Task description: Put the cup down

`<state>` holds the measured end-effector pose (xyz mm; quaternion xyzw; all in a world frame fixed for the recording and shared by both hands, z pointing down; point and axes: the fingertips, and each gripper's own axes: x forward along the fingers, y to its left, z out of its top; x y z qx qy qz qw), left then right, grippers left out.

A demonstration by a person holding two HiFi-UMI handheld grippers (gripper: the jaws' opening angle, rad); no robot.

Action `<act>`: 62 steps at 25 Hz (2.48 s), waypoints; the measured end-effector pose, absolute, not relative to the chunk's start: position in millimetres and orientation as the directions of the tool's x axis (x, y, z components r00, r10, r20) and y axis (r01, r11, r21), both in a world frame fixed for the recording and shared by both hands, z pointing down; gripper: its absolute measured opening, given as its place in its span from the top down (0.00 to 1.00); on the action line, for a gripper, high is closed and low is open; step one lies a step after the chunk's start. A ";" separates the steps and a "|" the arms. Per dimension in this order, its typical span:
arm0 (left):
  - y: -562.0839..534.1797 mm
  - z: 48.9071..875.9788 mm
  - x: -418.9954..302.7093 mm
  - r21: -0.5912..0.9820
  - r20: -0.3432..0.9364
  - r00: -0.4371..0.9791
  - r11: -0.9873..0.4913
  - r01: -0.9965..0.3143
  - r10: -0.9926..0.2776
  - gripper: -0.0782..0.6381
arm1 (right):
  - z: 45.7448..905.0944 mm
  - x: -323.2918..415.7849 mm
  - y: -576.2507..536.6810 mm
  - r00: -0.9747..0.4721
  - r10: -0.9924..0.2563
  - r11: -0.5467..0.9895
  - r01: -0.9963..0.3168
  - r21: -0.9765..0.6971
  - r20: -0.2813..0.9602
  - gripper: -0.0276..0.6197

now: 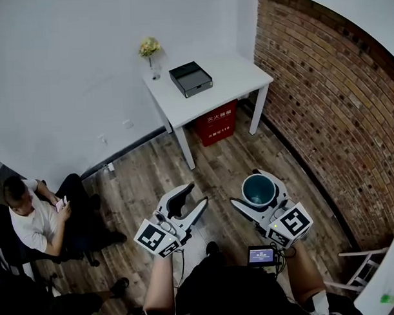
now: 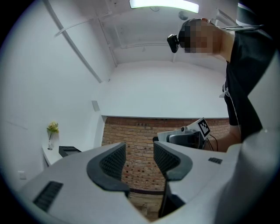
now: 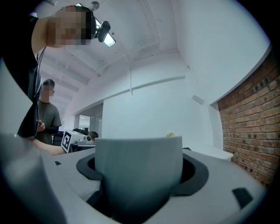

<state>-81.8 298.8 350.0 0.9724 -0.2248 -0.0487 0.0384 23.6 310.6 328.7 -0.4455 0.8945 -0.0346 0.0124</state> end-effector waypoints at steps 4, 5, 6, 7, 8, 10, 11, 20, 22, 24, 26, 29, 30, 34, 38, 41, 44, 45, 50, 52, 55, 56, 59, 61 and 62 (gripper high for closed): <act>257.3 349.8 -90.5 0.091 -0.074 0.899 -0.900 -0.426 -0.432 0.60 | 327.3 12.7 269.4 -0.596 -0.803 0.594 -0.801 -0.069 0.015 0.31; 248.4 349.1 -92.3 0.092 -0.076 0.899 -0.901 -0.423 -0.430 0.60 | 327.1 10.3 260.9 -0.596 -0.803 0.593 -0.802 -0.068 0.017 0.31; 240.6 348.2 -93.6 0.093 -0.080 0.901 -0.903 -0.419 -0.426 0.60 | 327.2 8.4 252.9 -0.594 -0.804 0.592 -0.803 -0.069 0.019 0.31; 233.8 347.7 -94.4 0.093 -0.083 0.903 -0.906 -0.413 -0.421 0.60 | 327.6 7.2 245.2 -0.592 -0.806 0.590 -0.805 -0.071 0.021 0.31; 227.7 347.9 -95.1 0.092 -0.083 0.906 -0.908 -0.408 -0.416 0.60 | 328.3 6.2 238.0 -0.589 -0.807 0.587 -0.806 -0.074 0.022 0.31; 216.9 350.7 -97.0 0.092 -0.078 0.908 -0.910 -0.404 -0.411 0.60 | 330.4 4.6 225.3 -0.586 -0.810 0.583 -0.809 -0.078 0.026 0.31; 211.6 352.3 -98.0 0.094 -0.077 0.908 -0.909 -0.405 -0.413 0.60 | 331.3 4.2 219.7 -0.586 -0.810 0.583 -0.809 -0.078 0.027 0.31; 149.9 363.6 -90.4 0.085 -0.078 0.891 -0.893 -0.441 -0.447 0.61 | 339.2 17.3 151.6 -0.607 -0.795 0.605 -0.793 -0.078 0.006 0.31; 130.8 367.6 -86.0 0.083 -0.075 0.885 -0.887 -0.454 -0.459 0.60 | 342.0 22.3 130.2 -0.616 -0.788 0.614 -0.785 -0.080 -0.003 0.31; 108.4 370.0 -78.7 0.082 -0.071 0.880 -0.882 -0.464 -0.470 0.60 | 343.2 30.1 105.7 -0.620 -0.784 0.619 -0.781 -0.082 -0.014 0.31; 85.8 369.7 -69.4 0.075 -0.066 0.878 -0.880 -0.469 -0.474 0.61 | 342.8 38.9 79.7 -0.625 -0.780 0.624 -0.777 -0.085 -0.022 0.31; 49.2 364.0 -57.4 0.068 -0.069 0.870 -0.873 -0.483 -0.488 0.61 | 339.6 50.0 40.5 -0.639 -0.769 0.639 -0.764 -0.089 -0.029 0.31; 36.7 361.9 -53.8 0.069 -0.073 0.867 -0.869 -0.490 -0.494 0.60 | 337.8 53.8 27.9 -0.644 -0.764 0.644 -0.760 -0.089 -0.033 0.31; -12.6 356.4 -36.4 0.072 -0.084 0.857 -0.861 -0.503 -0.508 0.60 | 332.5 69.0 -23.5 -0.657 -0.752 0.658 -0.748 -0.081 -0.039 0.31; -56.8 351.3 -18.0 0.079 -0.099 0.856 -0.862 -0.501 -0.507 0.60 | 329.1 80.7 -71.0 -0.675 -0.737 0.676 -0.733 -0.076 -0.039 0.31; -87.5 348.5 -4.0 0.077 -0.100 0.851 -0.857 -0.509 -0.515 0.60 | 327.2 91.6 -102.1 -0.686 -0.727 0.686 -0.724 -0.072 -0.041 0.31; -112.9 347.3 6.7 0.073 -0.097 0.846 -0.851 -0.519 -0.524 0.60 | 327.3 99.5 -128.3 -0.696 -0.717 0.697 -0.714 -0.068 -0.041 0.31; -120.0 347.6 9.4 0.071 -0.095 0.845 -0.850 -0.522 -0.526 0.60 | 327.9 101.0 -135.9 -0.699 -0.714 0.700 -0.711 -0.069 -0.041 0.31; -145.5 350.2 19.3 0.073 -0.084 0.846 -0.850 -0.521 -0.526 0.60 | 331.6 105.0 -165.1 -0.711 -0.702 0.711 -0.698 -0.077 -0.041 0.31; -154.7 349.3 18.3 0.076 -0.085 0.844 -0.848 -0.525 -0.530 0.60 | 332.2 103.8 -174.8 -0.711 -0.702 0.712 -0.698 -0.083 -0.039 0.31; -166.7 349.5 14.2 0.081 -0.087 0.839 -0.843 -0.531 -0.537 0.60 | 334.0 100.3 -186.7 -0.706 -0.707 0.706 -0.702 -0.092 -0.035 0.31; -170.5 350.4 12.5 0.083 -0.086 0.839 -0.843 -0.532 -0.538 0.60 | 334.6 98.3 -190.1 -0.705 -0.709 0.704 -0.704 -0.093 -0.035 0.31; -182.4 353.3 7.5 0.090 -0.088 0.843 -0.847 -0.524 -0.531 0.60 | 335.0 90.4 -200.4 -0.698 -0.716 0.697 -0.711 -0.090 -0.033 0.31; -190.2 354.0 4.3 0.094 -0.090 0.851 -0.855 -0.510 -0.517 0.60 | 334.5 84.0 -207.9 -0.690 -0.723 0.690 -0.718 -0.088 -0.030 0.31; -193.6 354.3 2.3 0.095 -0.089 0.856 -0.860 -0.501 -0.508 0.60 | 334.2 80.2 -211.4 -0.686 -0.727 0.686 -0.722 -0.089 -0.029 0.31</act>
